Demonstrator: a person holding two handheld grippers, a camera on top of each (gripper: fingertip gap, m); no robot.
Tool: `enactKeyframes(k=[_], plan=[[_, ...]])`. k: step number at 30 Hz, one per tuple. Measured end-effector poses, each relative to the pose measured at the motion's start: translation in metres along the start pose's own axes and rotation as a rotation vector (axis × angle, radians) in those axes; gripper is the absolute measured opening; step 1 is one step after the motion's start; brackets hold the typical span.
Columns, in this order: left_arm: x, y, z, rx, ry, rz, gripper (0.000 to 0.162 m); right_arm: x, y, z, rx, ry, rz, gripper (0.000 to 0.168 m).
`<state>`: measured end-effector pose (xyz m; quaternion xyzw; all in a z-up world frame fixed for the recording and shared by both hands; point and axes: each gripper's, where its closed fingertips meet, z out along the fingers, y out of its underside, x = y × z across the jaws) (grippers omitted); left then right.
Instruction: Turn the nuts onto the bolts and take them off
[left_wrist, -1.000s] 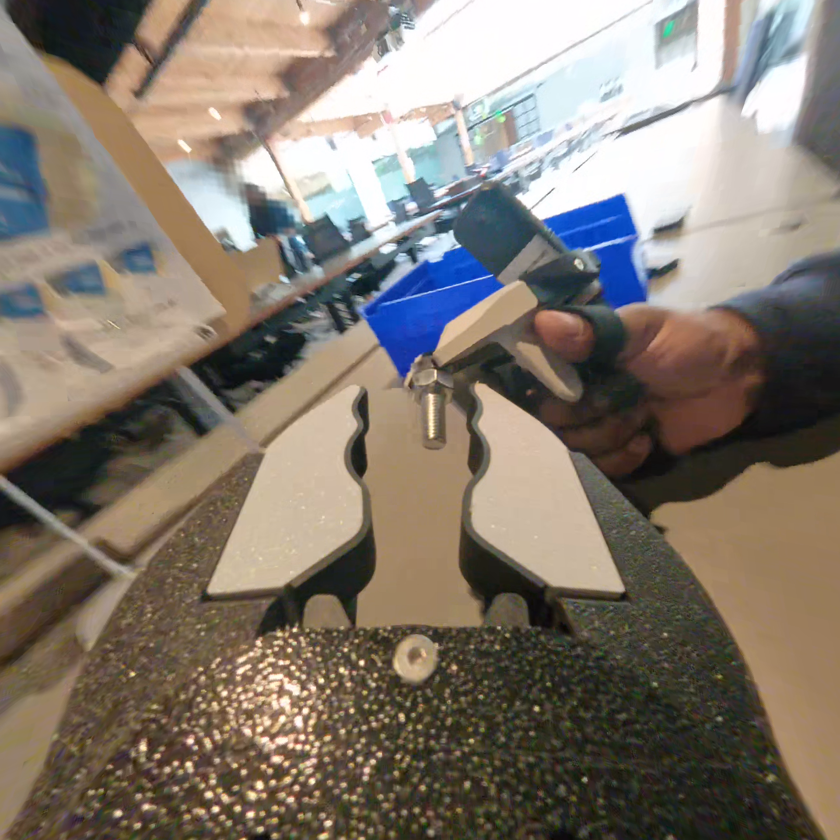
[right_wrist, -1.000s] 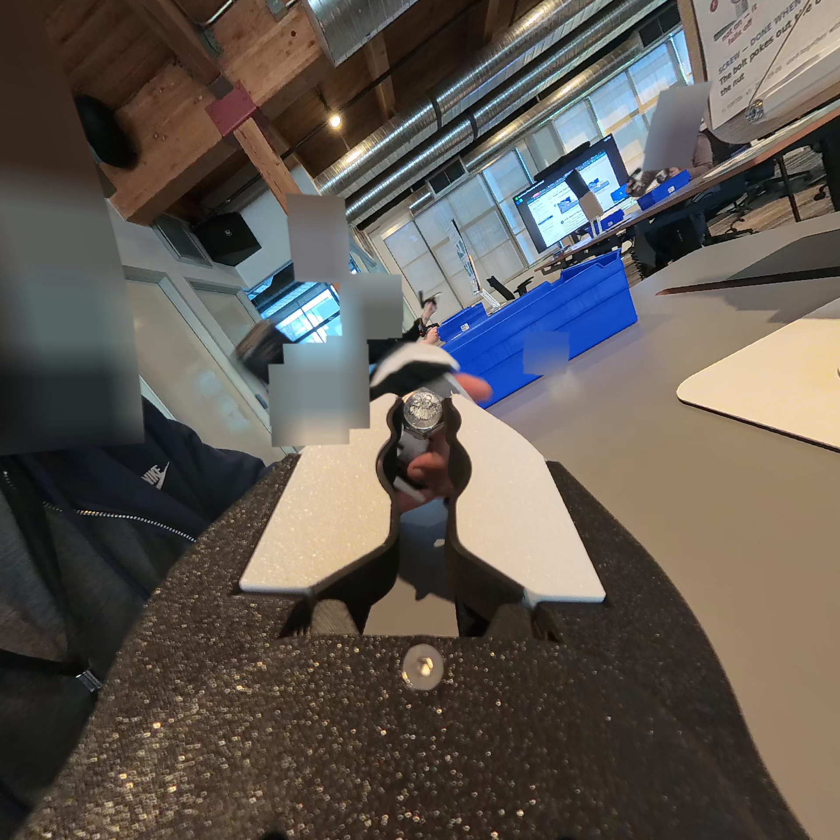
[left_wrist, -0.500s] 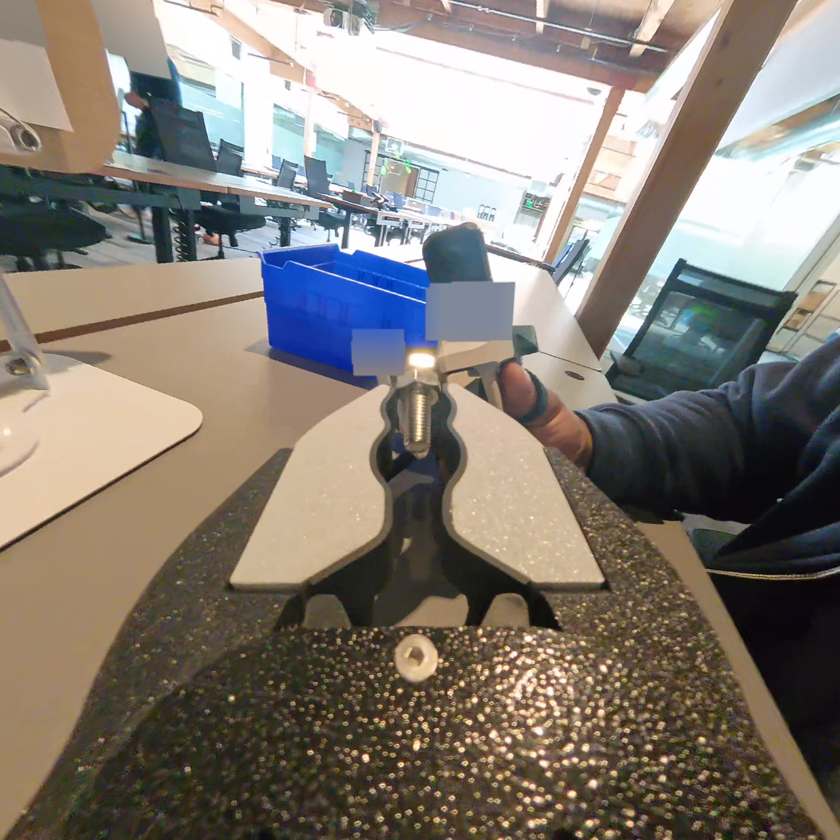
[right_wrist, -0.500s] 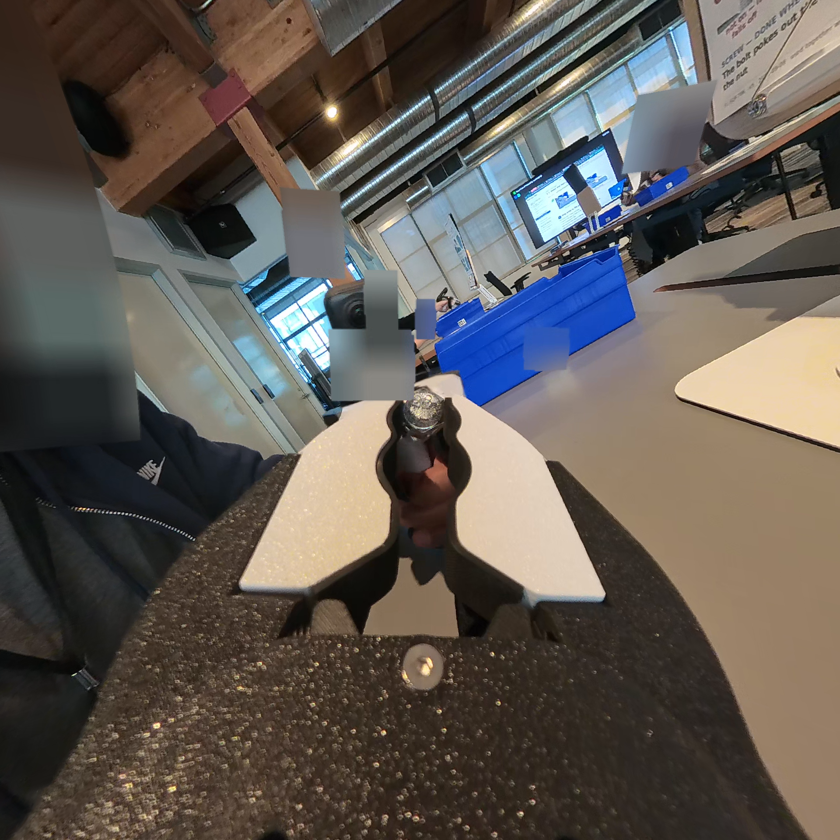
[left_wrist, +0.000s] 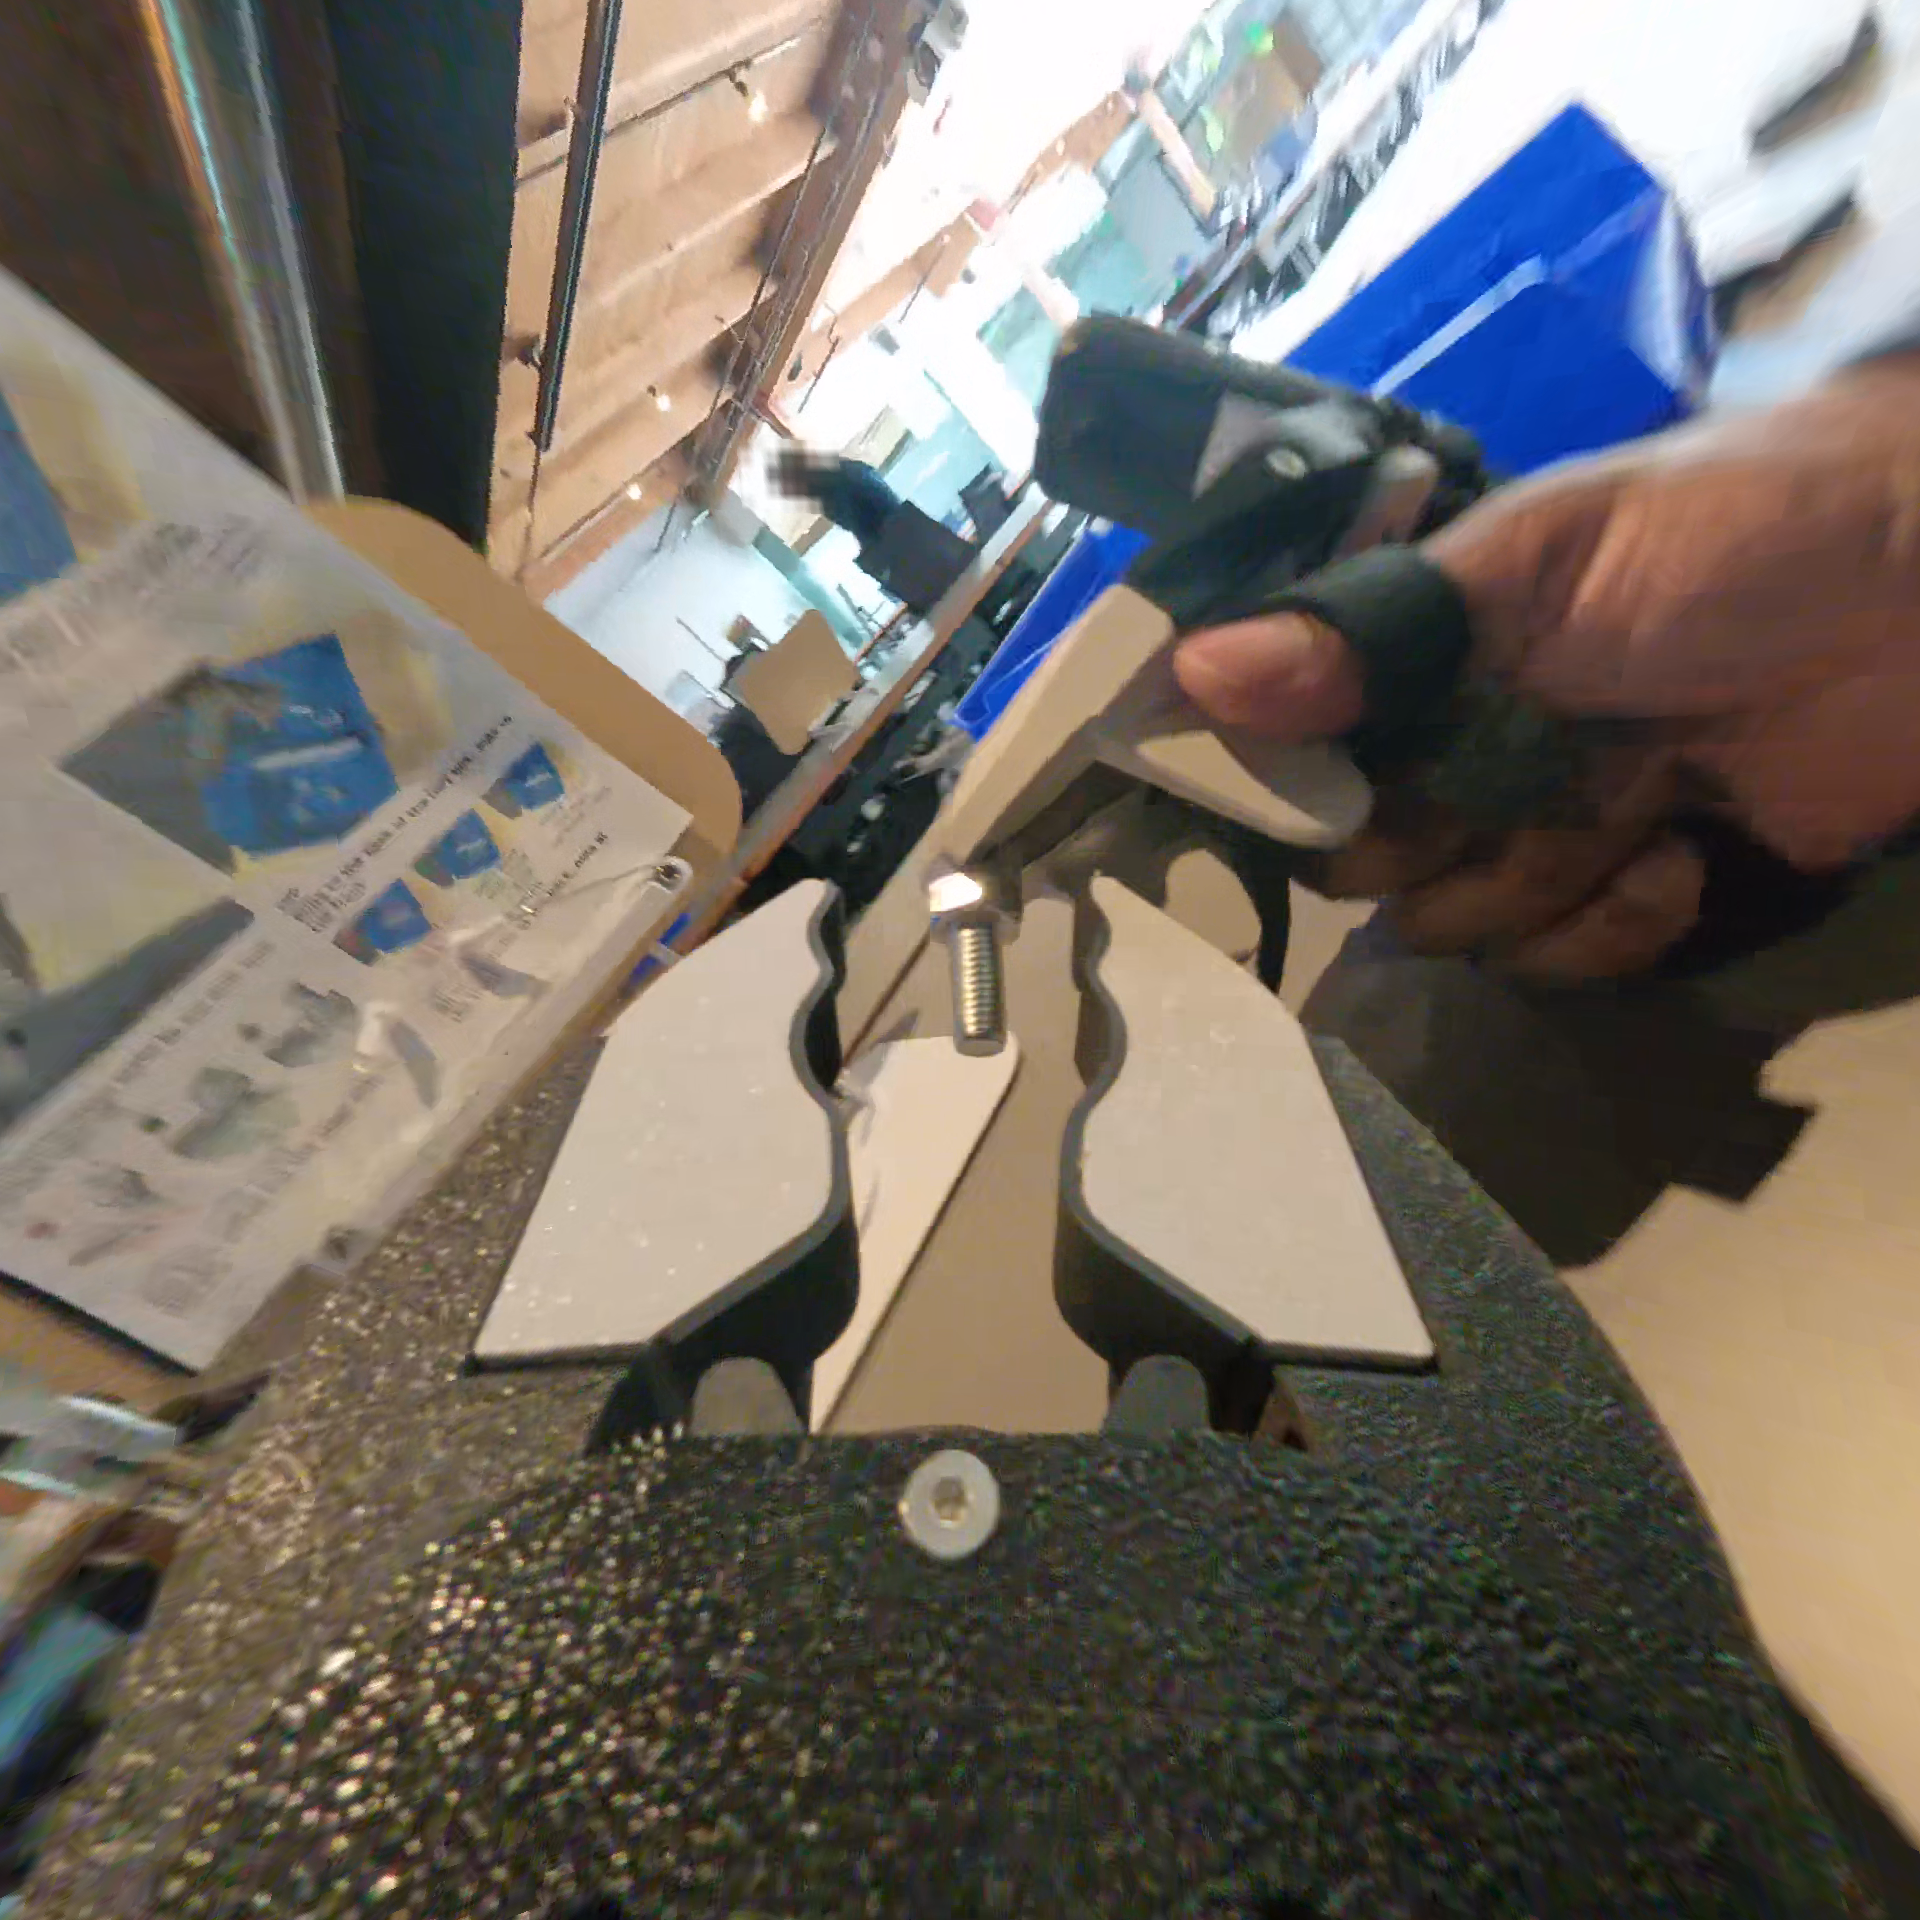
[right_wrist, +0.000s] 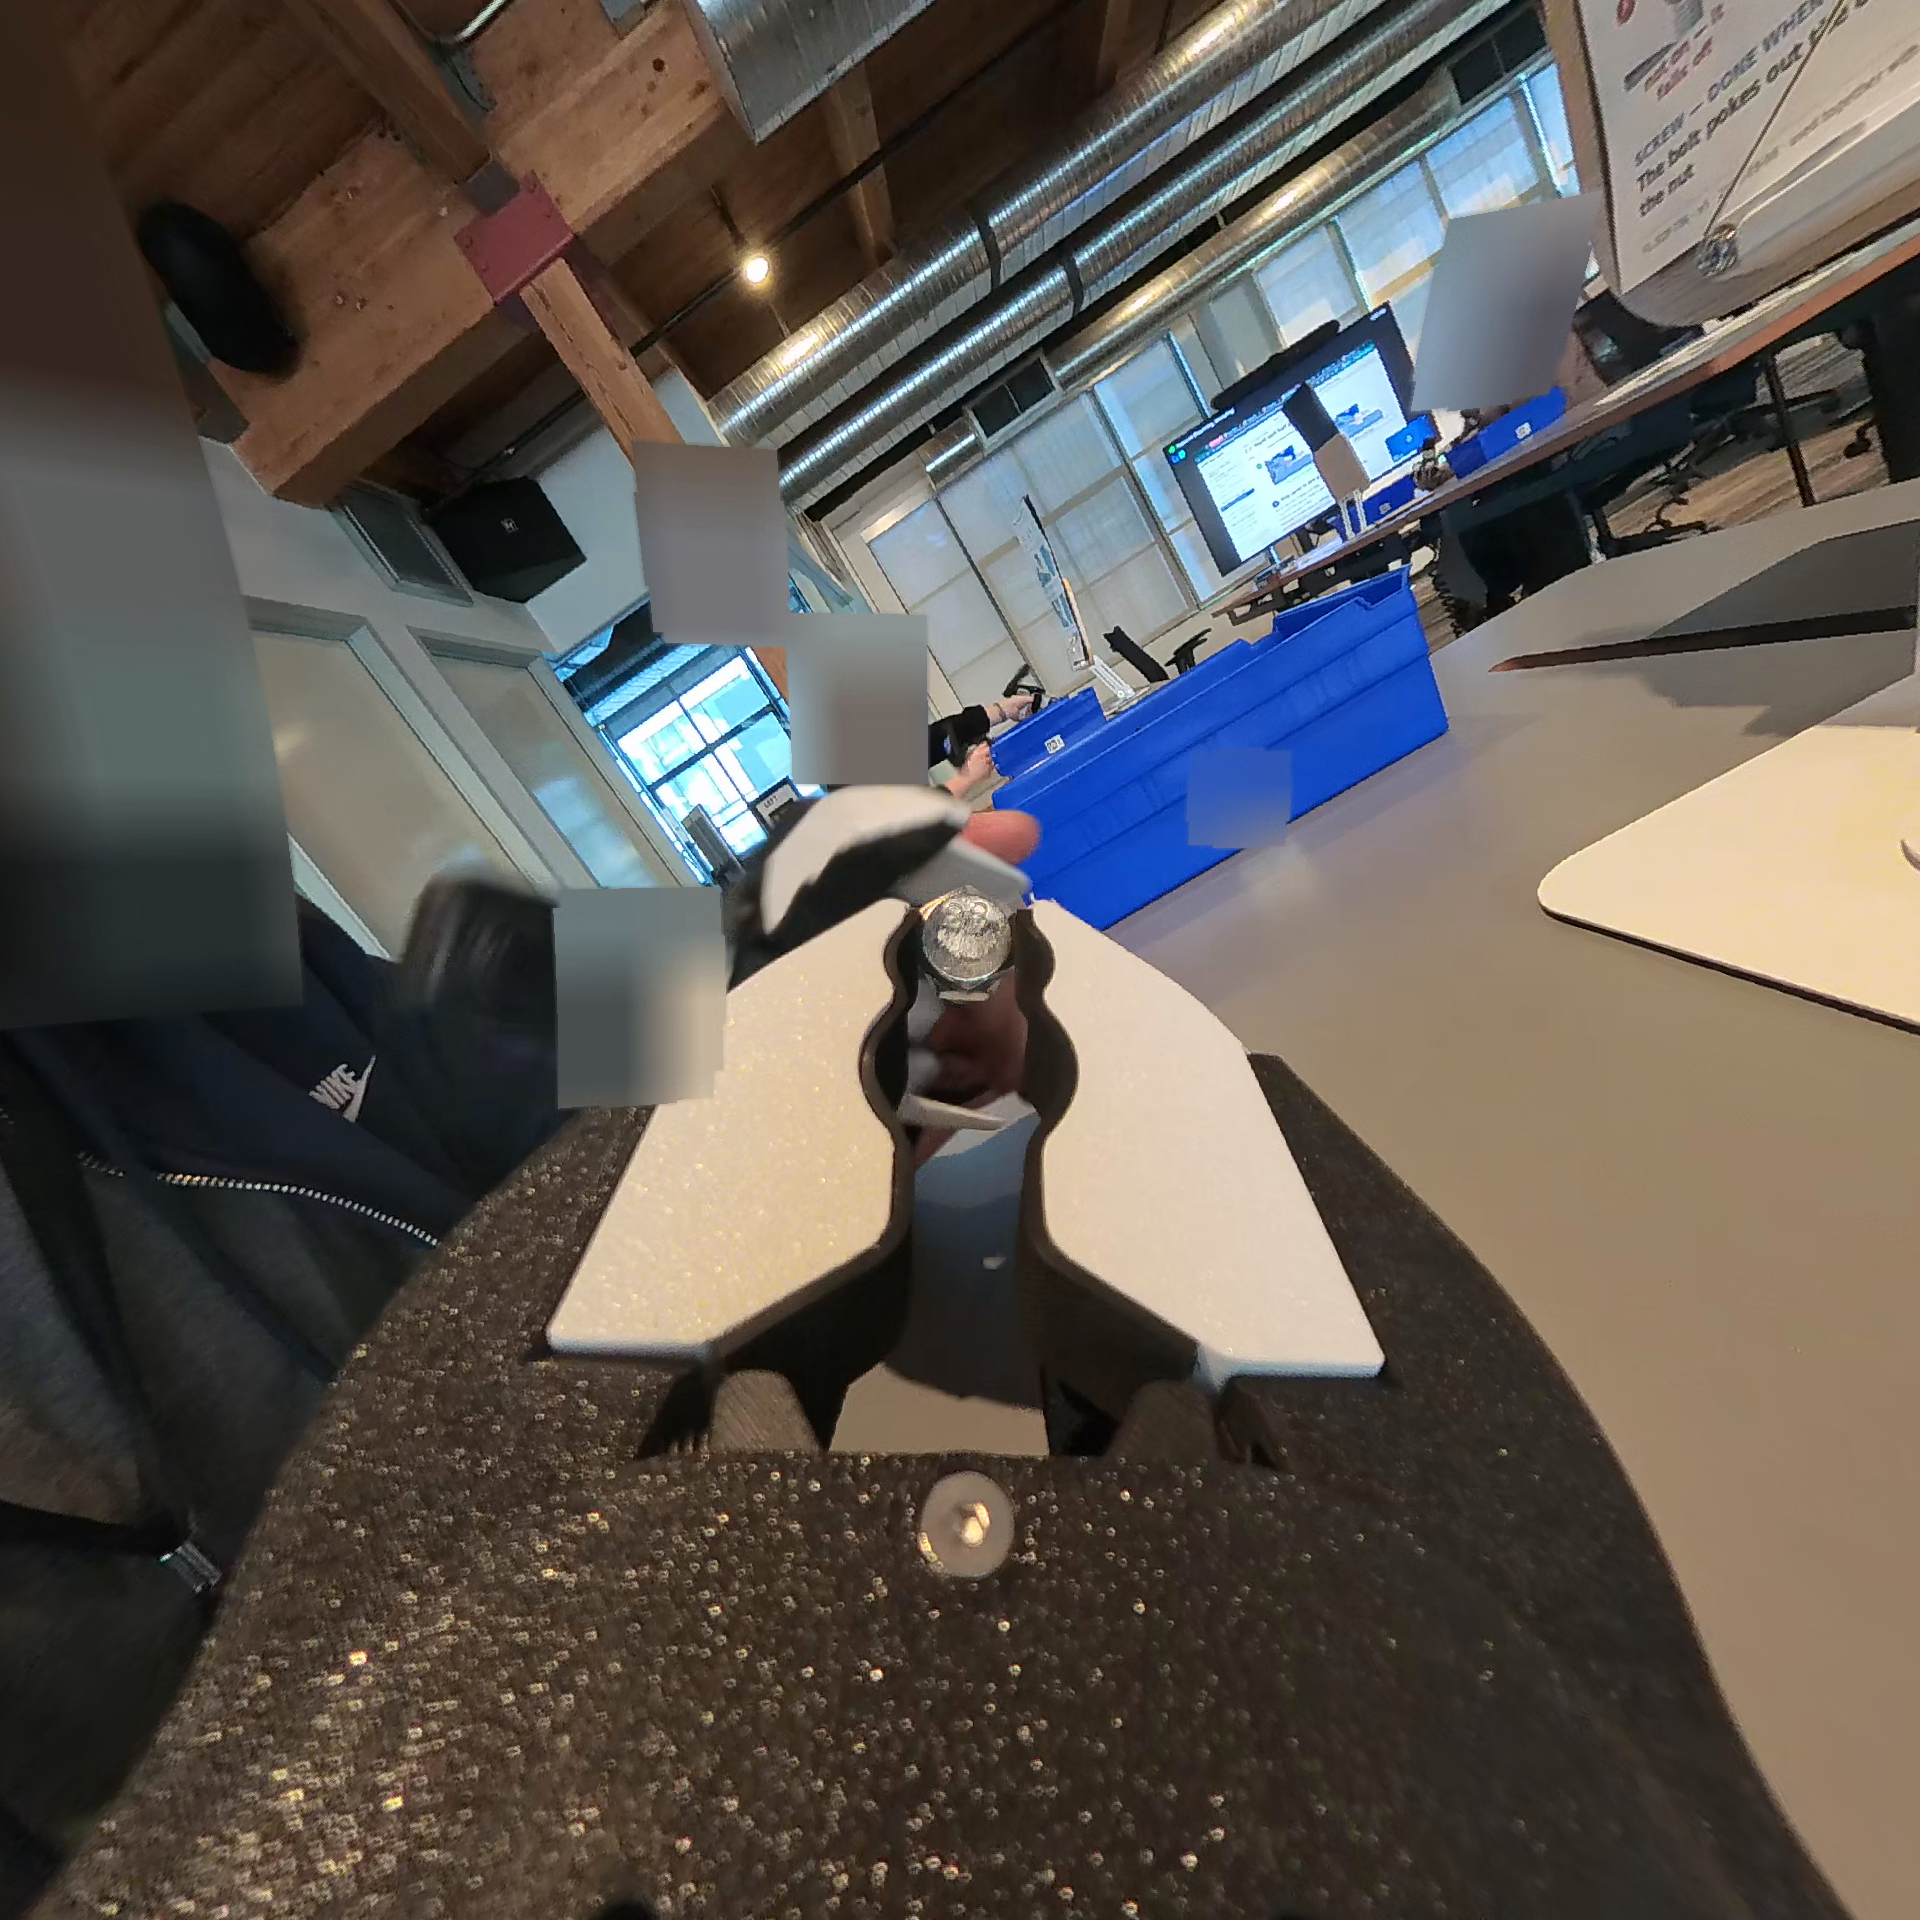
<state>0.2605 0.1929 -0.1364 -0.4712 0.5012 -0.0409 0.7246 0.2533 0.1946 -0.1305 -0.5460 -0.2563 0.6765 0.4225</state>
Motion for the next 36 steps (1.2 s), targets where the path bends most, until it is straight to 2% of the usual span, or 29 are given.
enactKeyframes(k=[6, 13, 19, 26, 30, 33, 36], plan=[[0.0, 0.005, 0.0, 0.05, 0.214, -0.601, 0.041, 0.0, -0.001, -0.001, 0.005, -0.001, 0.004, 0.016], [0.011, 0.001, 0.002, 0.099, 0.413, -1.045, 0.038, 0.001, -0.001, -0.001, 0.007, -0.001, 0.006, 0.016], [0.001, 0.008, 0.001, 0.133, 0.472, -1.364, 0.034, 0.001, -0.001, -0.001, 0.006, 0.0, 0.005, 0.016], [0.006, 0.004, 0.001, 0.124, 0.503, -1.35, 0.028, 0.001, -0.001, 0.0, 0.003, 0.001, 0.004, 0.016], [0.006, 0.001, 0.0, 0.133, 0.507, -1.338, 0.018, 0.001, 0.0, 0.0, 0.0, 0.004, 0.002, 0.016], [0.006, 0.002, 0.0, 0.114, 0.48, -1.258, 0.017, 0.001, 0.0, 0.0, 0.0, 0.007, 0.003, 0.016], [0.006, 0.003, 0.0, 0.079, 0.411, -1.075, 0.017, 0.002, 0.0, 0.0, 0.0, 0.01, 0.006, 0.016]])
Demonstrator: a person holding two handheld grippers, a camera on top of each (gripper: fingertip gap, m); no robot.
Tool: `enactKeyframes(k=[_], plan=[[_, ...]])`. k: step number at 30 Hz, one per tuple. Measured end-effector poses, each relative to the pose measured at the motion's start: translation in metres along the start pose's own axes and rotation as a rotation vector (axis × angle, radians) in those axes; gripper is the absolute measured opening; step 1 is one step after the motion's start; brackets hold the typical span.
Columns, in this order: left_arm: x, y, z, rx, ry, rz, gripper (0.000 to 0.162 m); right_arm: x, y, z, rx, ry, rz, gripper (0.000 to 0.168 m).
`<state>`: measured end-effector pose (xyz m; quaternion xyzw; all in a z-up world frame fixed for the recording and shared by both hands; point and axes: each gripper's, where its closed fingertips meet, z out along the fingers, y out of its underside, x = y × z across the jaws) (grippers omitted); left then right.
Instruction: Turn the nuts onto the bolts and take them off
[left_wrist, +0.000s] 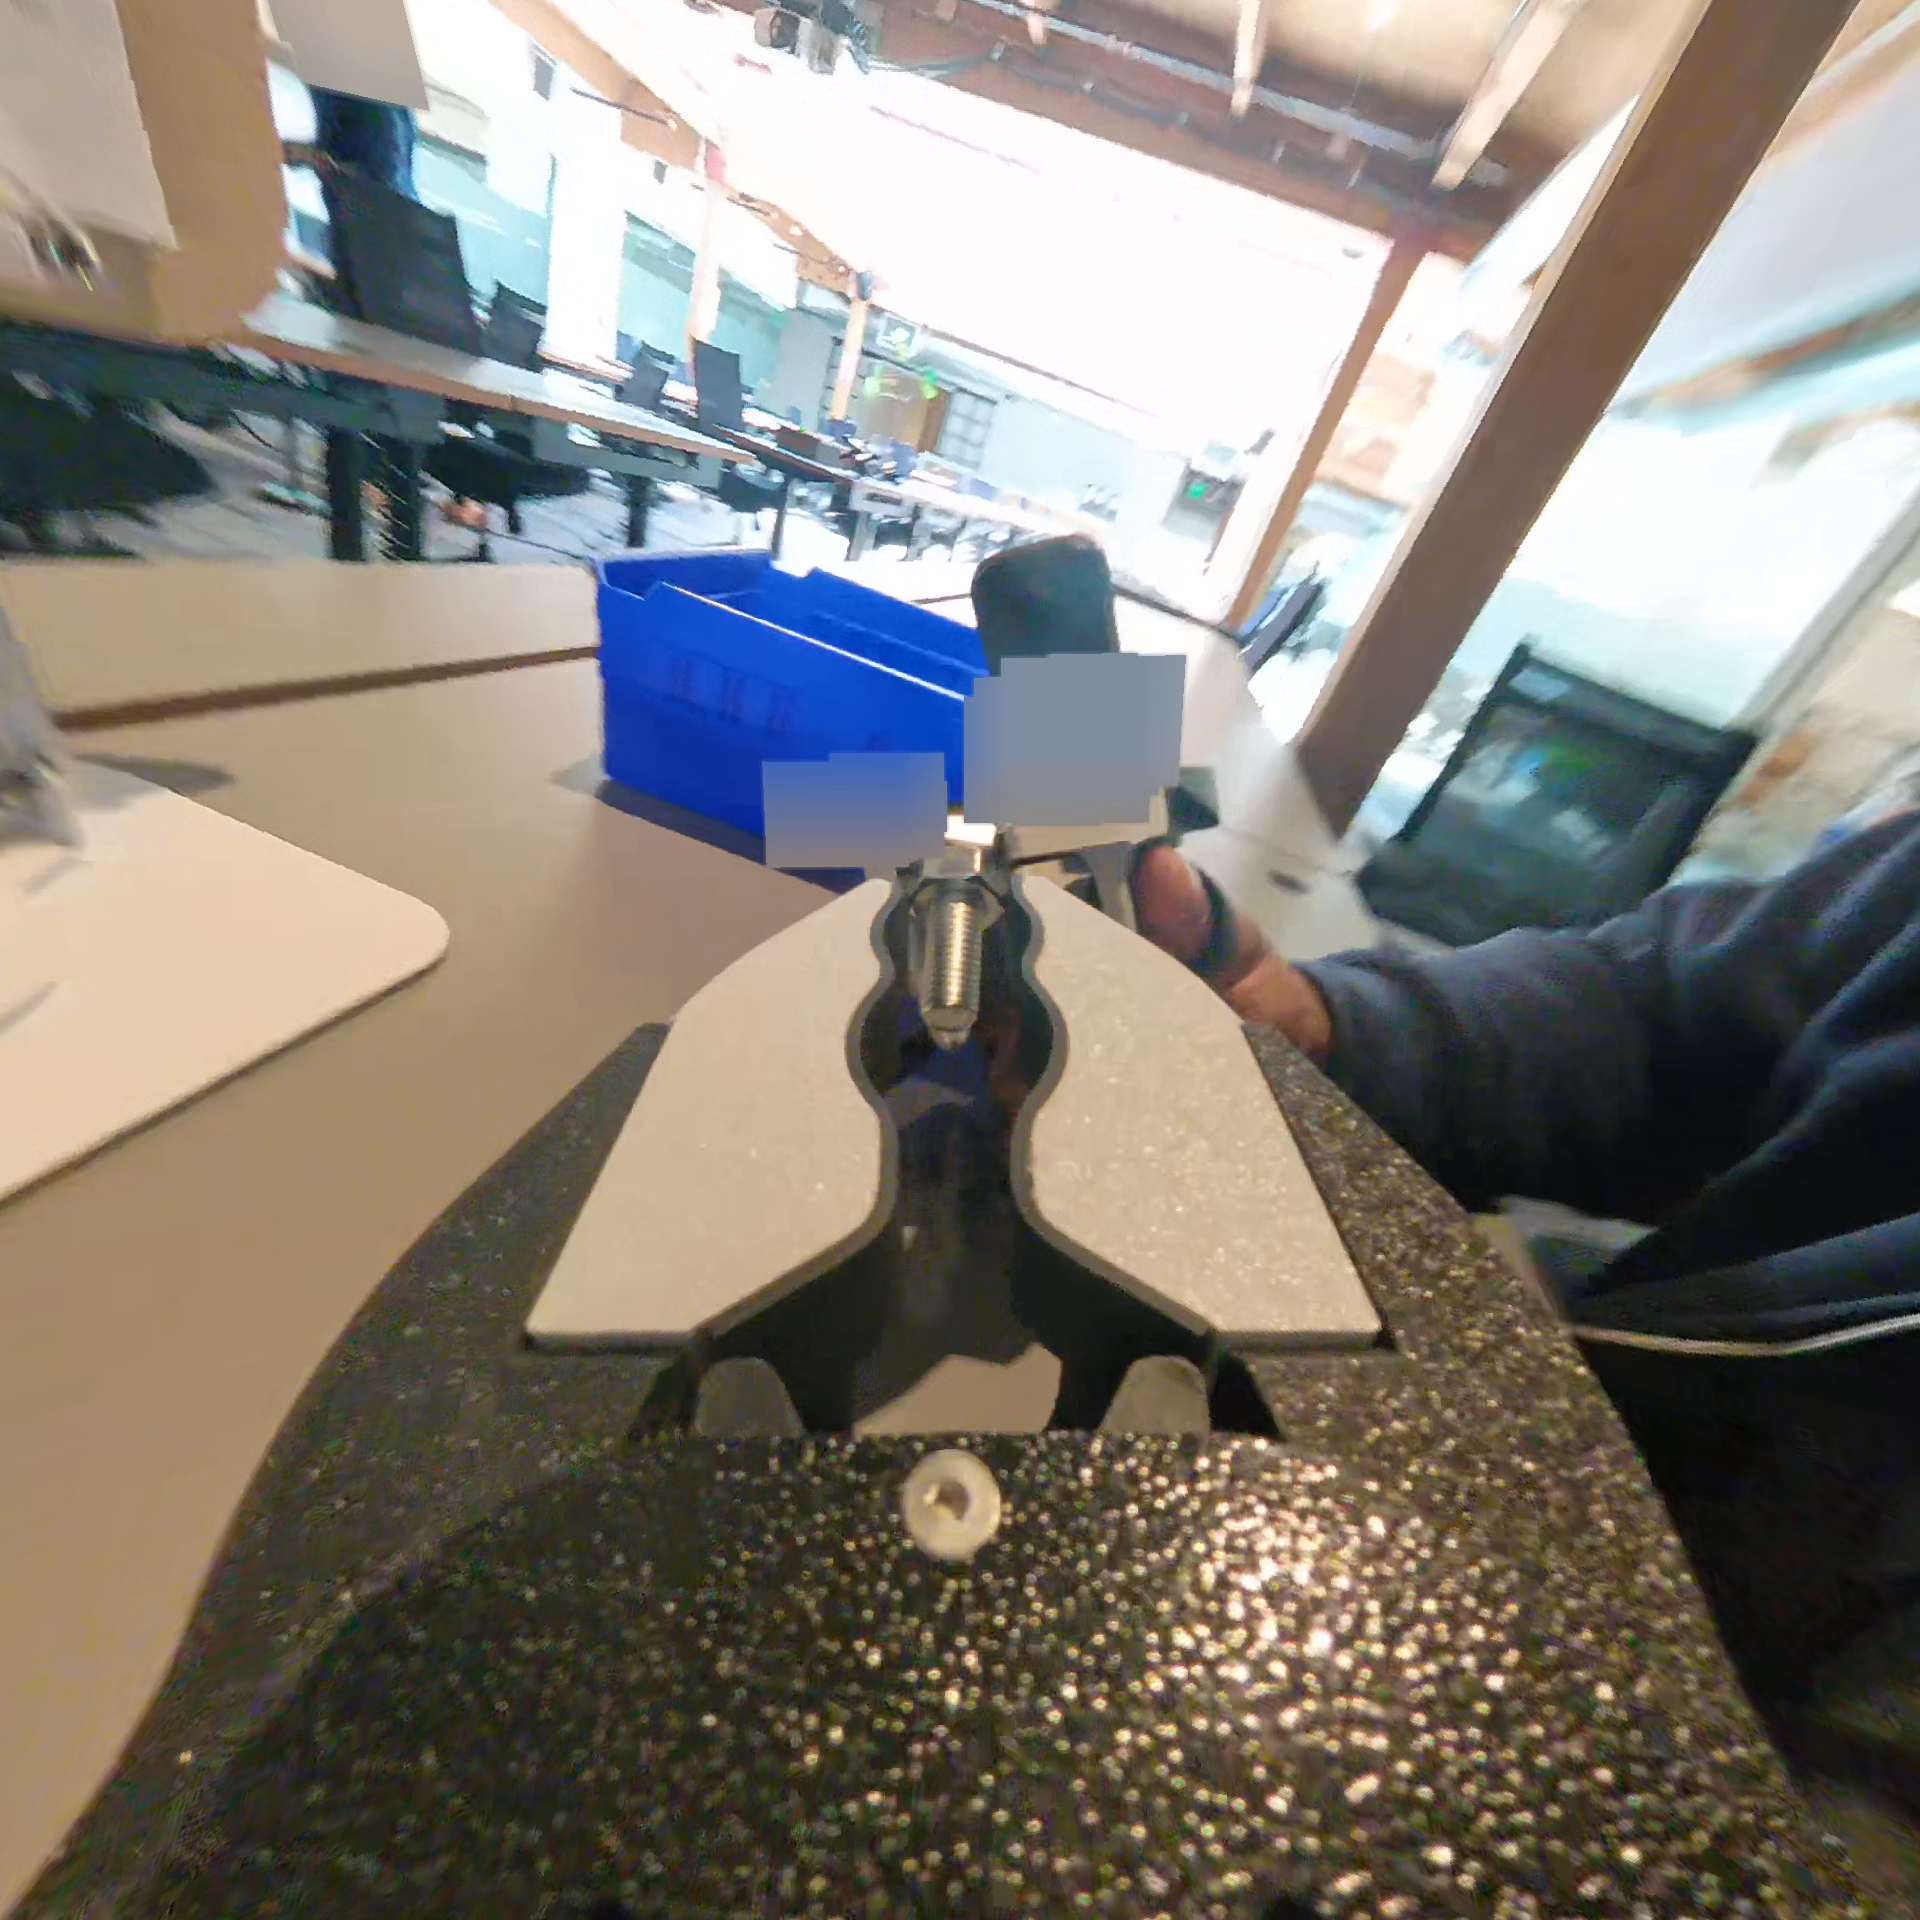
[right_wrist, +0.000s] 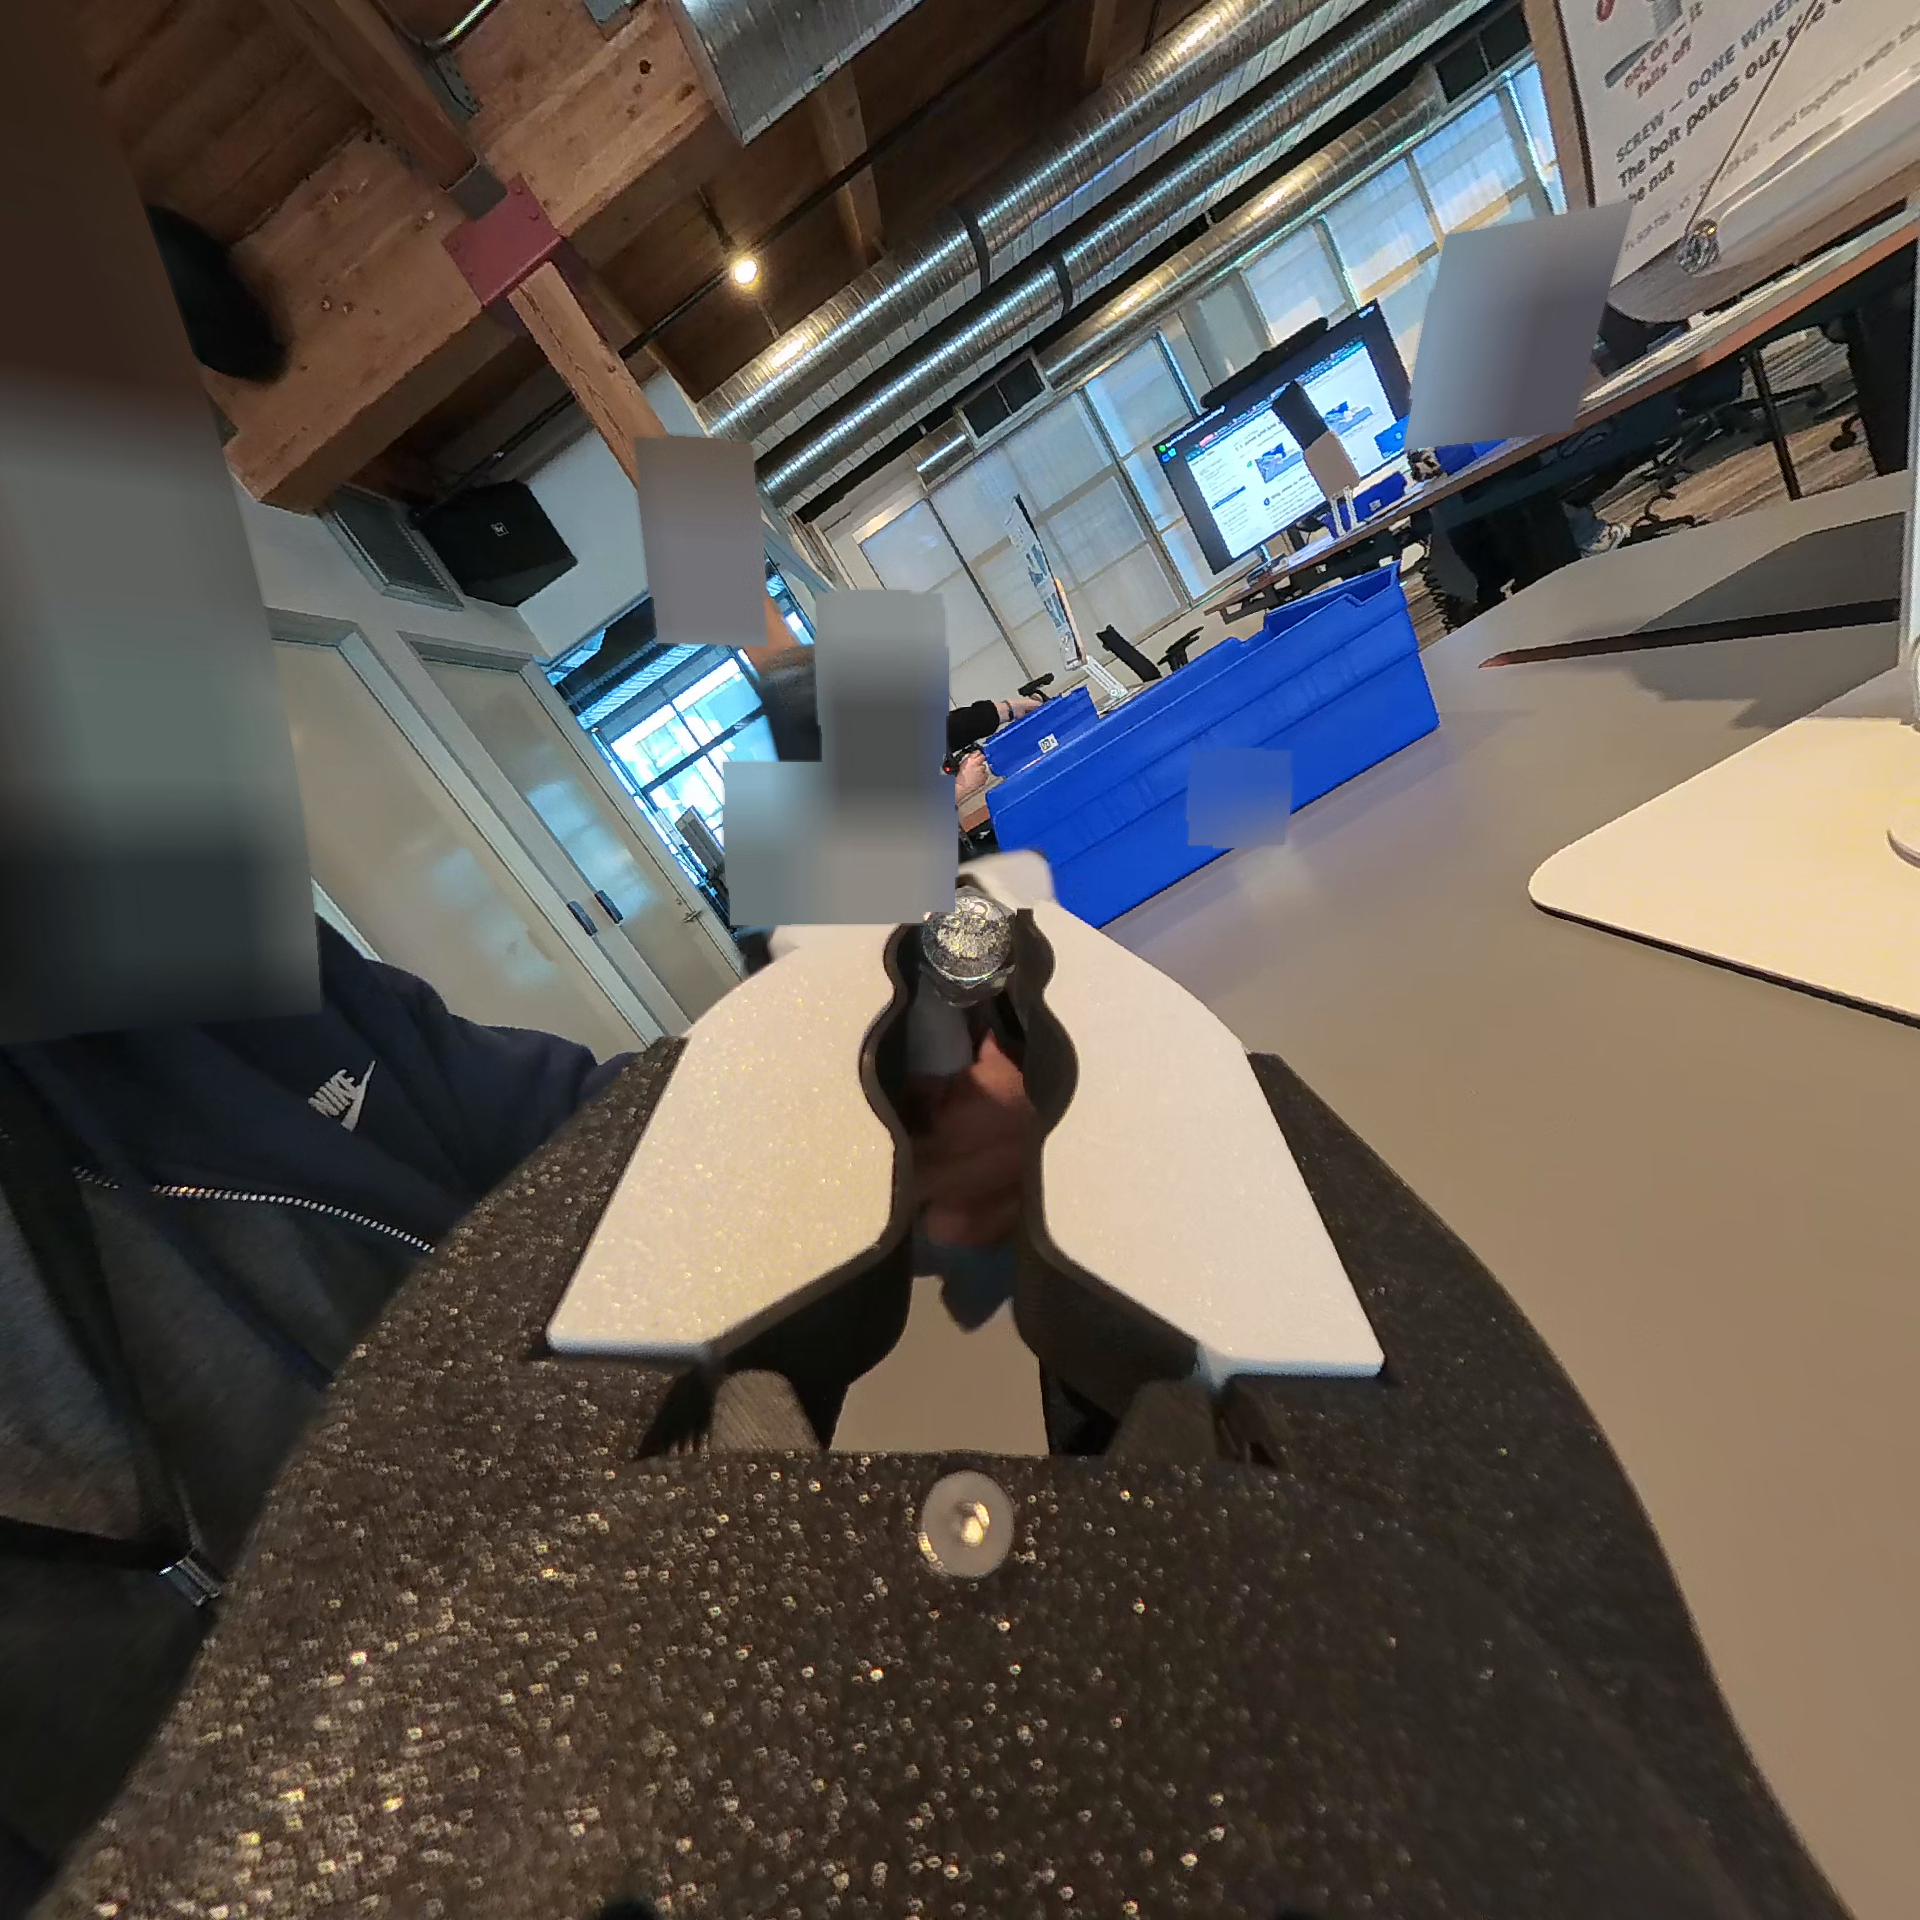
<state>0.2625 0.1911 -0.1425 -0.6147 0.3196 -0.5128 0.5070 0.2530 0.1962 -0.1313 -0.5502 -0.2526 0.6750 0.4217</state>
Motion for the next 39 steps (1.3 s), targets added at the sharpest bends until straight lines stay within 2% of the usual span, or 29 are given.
enactKeyframes(k=[3, 8, 10, 13, 16, 20, 23, 26, 29, 31, 39], plan=[[-0.001, 0.0, 0.0, -0.049, -0.123, 0.295, 0.017, 0.0, 0.0, 0.0, 0.0, 0.0, 0.001, 0.016], [-0.003, -0.001, -0.001, -0.144, -0.362, 0.914, 0.017, 0.0, 0.0, 0.0, -0.002, 0.0, -0.001, 0.016], [-0.002, -0.002, -0.001, -0.145, -0.406, 1.032, 0.017, 0.0, 0.0, 0.0, 0.001, -0.001, 0.0, 0.016], [0.003, -0.007, -0.001, -0.081, -0.362, 0.909, 0.028, 0.0, -0.001, -0.001, 0.006, -0.002, 0.003, 0.016], [0.002, -0.009, -0.002, -0.036, -0.256, 0.637, 0.034, 0.0, -0.002, -0.002, 0.014, -0.004, 0.008, 0.016], [-0.004, -0.002, -0.001, -0.03, -0.133, 0.3, 0.035, 0.0, -0.002, -0.002, 0.014, -0.007, 0.011, 0.016], [-0.001, 0.001, 0.001, -0.017, -0.059, 0.175, 0.033, 0.0, -0.002, -0.001, 0.011, -0.008, 0.012, 0.016], [0.001, 0.004, 0.004, -0.021, -0.034, 0.122, 0.03, 0.0, -0.001, -0.001, 0.006, -0.006, 0.011, 0.017], [0.001, 0.005, 0.006, -0.026, -0.057, 0.151, 0.02, -0.001, 0.0, 0.0, -0.001, -0.005, 0.005, 0.017], [-0.003, 0.005, 0.005, -0.046, -0.112, 0.253, 0.017, 0.0, 0.001, 0.0, -0.004, -0.001, 0.004, 0.016], [-0.008, 0.001, 0.001, -0.145, -0.397, 0.918, 0.019, -0.002, 0.001, 0.001, -0.004, -0.013, 0.014, 0.017]])
